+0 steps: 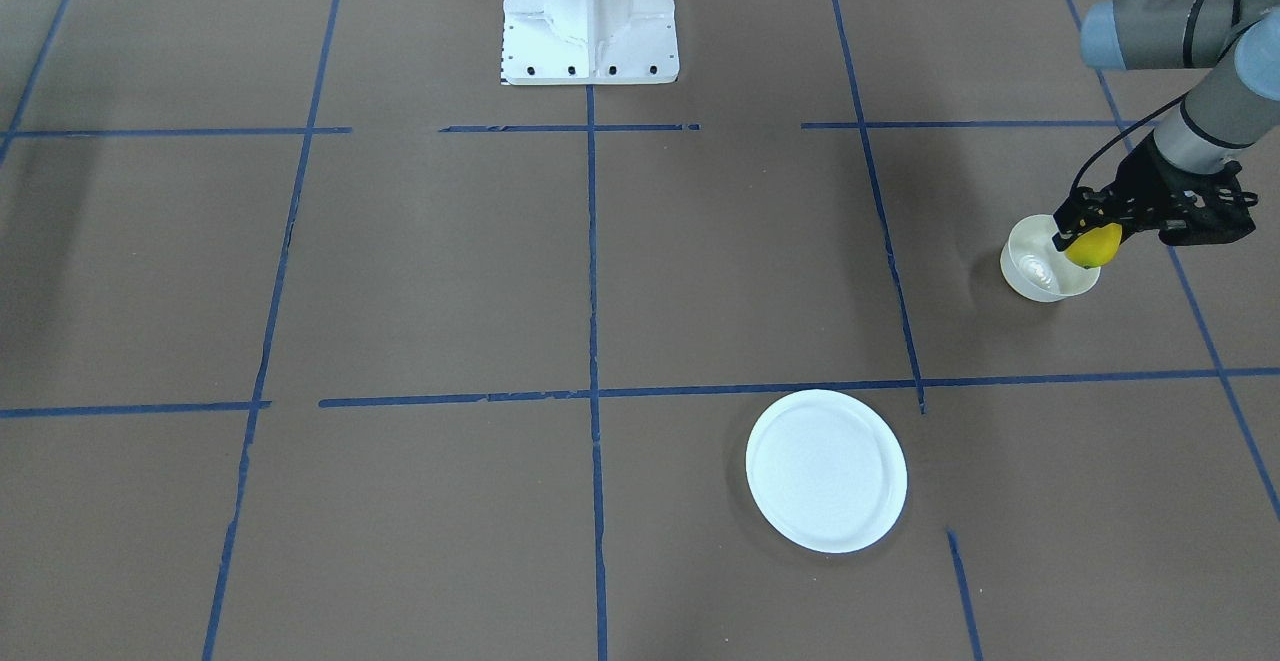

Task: Move lemon from plate to bowl
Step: 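Lower the lemon into the white bowl and open the left gripper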

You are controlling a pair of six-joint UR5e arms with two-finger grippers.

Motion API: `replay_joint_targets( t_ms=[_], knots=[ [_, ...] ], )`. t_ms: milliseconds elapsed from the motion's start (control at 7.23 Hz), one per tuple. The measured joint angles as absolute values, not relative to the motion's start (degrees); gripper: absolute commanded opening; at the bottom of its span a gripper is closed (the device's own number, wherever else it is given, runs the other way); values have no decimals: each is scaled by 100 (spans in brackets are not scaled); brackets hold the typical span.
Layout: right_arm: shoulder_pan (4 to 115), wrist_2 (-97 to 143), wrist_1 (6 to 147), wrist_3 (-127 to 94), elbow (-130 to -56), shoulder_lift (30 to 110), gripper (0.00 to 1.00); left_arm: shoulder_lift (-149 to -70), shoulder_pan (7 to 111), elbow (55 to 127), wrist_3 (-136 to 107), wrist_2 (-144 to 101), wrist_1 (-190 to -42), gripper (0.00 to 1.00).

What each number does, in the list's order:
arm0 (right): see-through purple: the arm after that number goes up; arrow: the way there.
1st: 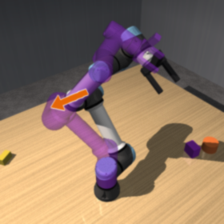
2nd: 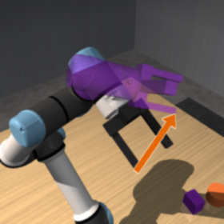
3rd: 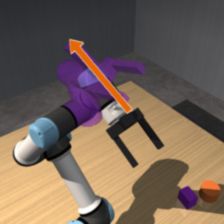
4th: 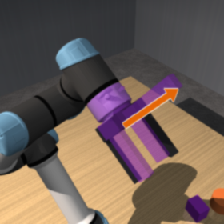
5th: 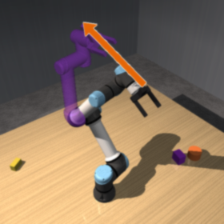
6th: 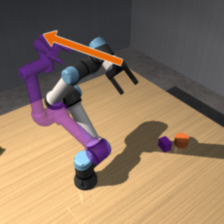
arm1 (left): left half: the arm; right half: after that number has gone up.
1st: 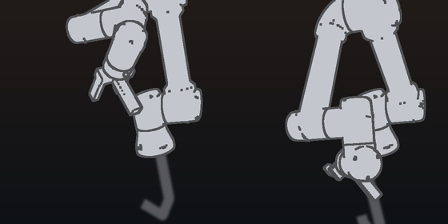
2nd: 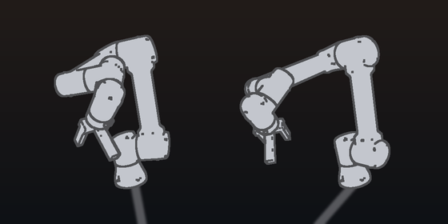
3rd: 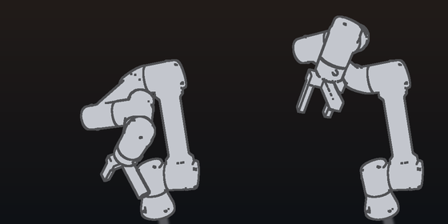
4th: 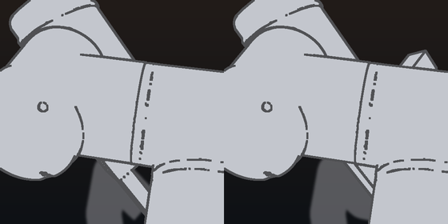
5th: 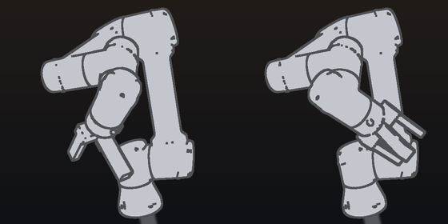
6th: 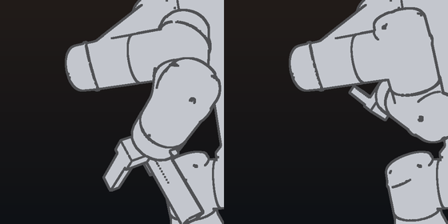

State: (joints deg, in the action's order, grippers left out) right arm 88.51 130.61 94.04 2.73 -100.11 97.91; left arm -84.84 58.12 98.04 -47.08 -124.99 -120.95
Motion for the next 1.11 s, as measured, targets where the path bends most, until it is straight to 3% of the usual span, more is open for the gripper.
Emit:
replay_joint_targets(
  t_ms=[277,415,1106],
  knots=[
    [8851,13061,9404,272,-10011,9791,100,-8593,5743,9800,-4726,-12509,-12089,5],
    [8851,13060,9404,272,-10011,9791,100,-8628,5718,9794,-4727,-12512,-12086,99],
    [8851,13061,9404,273,-10011,9791,100,-8667,5701,9684,-4630,-12524,-12163,100]
  ],
)
